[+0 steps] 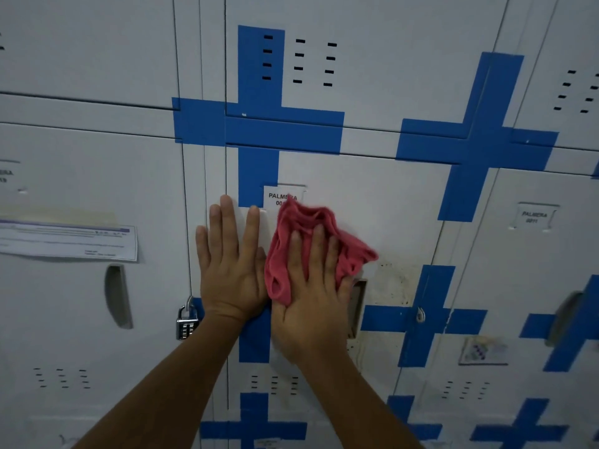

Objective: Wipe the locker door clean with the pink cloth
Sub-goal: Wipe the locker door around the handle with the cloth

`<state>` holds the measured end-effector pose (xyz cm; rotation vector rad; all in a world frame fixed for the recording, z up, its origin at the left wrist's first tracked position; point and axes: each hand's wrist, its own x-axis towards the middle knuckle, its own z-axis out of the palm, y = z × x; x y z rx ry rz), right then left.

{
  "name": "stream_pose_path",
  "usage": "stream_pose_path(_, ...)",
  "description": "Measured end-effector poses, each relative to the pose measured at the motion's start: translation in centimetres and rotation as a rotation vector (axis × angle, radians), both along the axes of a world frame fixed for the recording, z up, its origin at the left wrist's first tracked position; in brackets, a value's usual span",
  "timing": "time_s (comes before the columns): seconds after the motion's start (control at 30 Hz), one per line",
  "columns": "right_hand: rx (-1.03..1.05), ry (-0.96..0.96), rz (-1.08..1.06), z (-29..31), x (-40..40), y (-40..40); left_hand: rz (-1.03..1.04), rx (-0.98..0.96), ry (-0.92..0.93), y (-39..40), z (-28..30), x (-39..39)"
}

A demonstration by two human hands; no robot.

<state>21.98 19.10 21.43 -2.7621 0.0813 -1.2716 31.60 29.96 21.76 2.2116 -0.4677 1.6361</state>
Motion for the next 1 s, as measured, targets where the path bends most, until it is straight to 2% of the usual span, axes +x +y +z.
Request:
stream_pose_path(0.13, -0.006, 0.228, -0.055, -7.3, -1.5, -0.1, -0.035, -0.011, -0.011, -0.1, 0.1, -0.3)
stream_pose_path(0.2, 0.016, 0.337, -0.067, -8.7, -1.8, -0.3, -0.038, -0.009, -0.013, -0.1, 0.0, -0.3)
stream_pose_path(0.3, -0.012, 0.215, -0.032, -7.3, -1.2, -0.7, -0.038, -0.01, -0.009, -0.1, 0.1, -0.3)
stream_pose_path(0.43, 0.022, 0.005, 0.003, -1.5, -0.7, -0.8, -0.027, -0.021, 0.001, -0.1, 0.1, -0.3)
stream_pose_path(0.57, 0.014, -0.039, -0.046, 2.1, 0.1, -1.0, -0.025, -0.017, -0.002, -0.1, 0.1, -0.3)
stream_pose_path(0.63, 0.055, -0.019, -0.047, 0.6, -0.1, -0.9, -0.024, -0.021, -0.004, -0.1, 0.1, -0.3)
stream_pose_path(0.83, 0.049, 0.165, -0.097, -10.0, -1.1, -0.5, -0.048, -0.029, -0.032, -0.1, 0.1, -0.4)
stream_pose_path(0.9, 0.089, 0.189, -0.092, -10.7, -1.1, -0.4, -0.053, -0.031, -0.039, -0.2, 0.0, -0.4)
stream_pose_path(1.0, 0.093, 0.095, -0.077, -8.4, -0.4, -0.5, -0.05, -0.03, -0.027, -0.1, 0.1, -0.4)
